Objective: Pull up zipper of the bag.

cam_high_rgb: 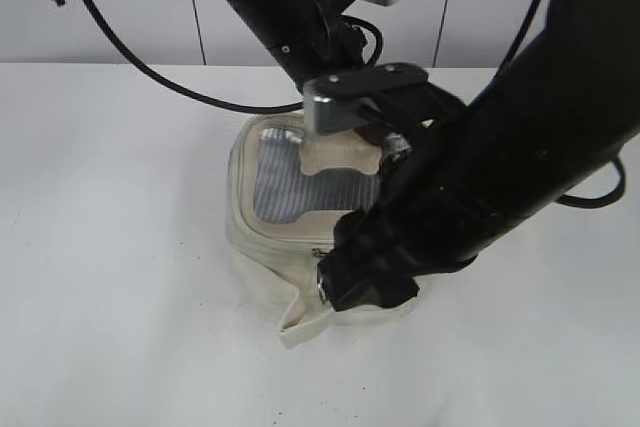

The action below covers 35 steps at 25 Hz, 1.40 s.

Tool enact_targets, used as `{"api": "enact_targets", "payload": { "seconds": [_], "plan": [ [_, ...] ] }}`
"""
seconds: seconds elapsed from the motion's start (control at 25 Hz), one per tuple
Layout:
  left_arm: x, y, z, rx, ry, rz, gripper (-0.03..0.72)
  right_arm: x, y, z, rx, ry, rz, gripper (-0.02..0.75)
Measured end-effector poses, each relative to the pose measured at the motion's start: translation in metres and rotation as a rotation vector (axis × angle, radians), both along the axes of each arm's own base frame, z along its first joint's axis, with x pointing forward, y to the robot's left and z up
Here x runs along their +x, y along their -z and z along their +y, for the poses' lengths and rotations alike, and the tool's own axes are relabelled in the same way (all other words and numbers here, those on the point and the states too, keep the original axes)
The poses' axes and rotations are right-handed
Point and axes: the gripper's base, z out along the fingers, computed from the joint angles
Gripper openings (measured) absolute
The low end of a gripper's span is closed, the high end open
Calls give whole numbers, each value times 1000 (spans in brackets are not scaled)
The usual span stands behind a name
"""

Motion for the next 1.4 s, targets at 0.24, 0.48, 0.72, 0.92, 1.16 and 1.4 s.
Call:
{"api": "enact_targets", "payload": {
  "seconds": [0.24,0.48,0.72,0.92,1.16,1.4],
  "plan": [
    [-8,-28,8,1,-22,-17,355,12,-28,-41,-5,140,-46,501],
    [-23,-70,28,56,-82,-52,403,19,-46,-95,-130,273,-77,505],
    [-35,-110,59,172,-255,-135,404,5,-71,-134,-224,404,-144,505],
    [-48,-150,84,182,-401,-242,404,-21,-95,-147,-190,436,-204,505],
    [-85,-205,114,67,-468,-330,404,-61,-118,-165,-153,442,-258,505],
    [-140,-219,148,-8,-481,-300,404,-110,-125,-186,-65,452,-353,507]
  ]
}}
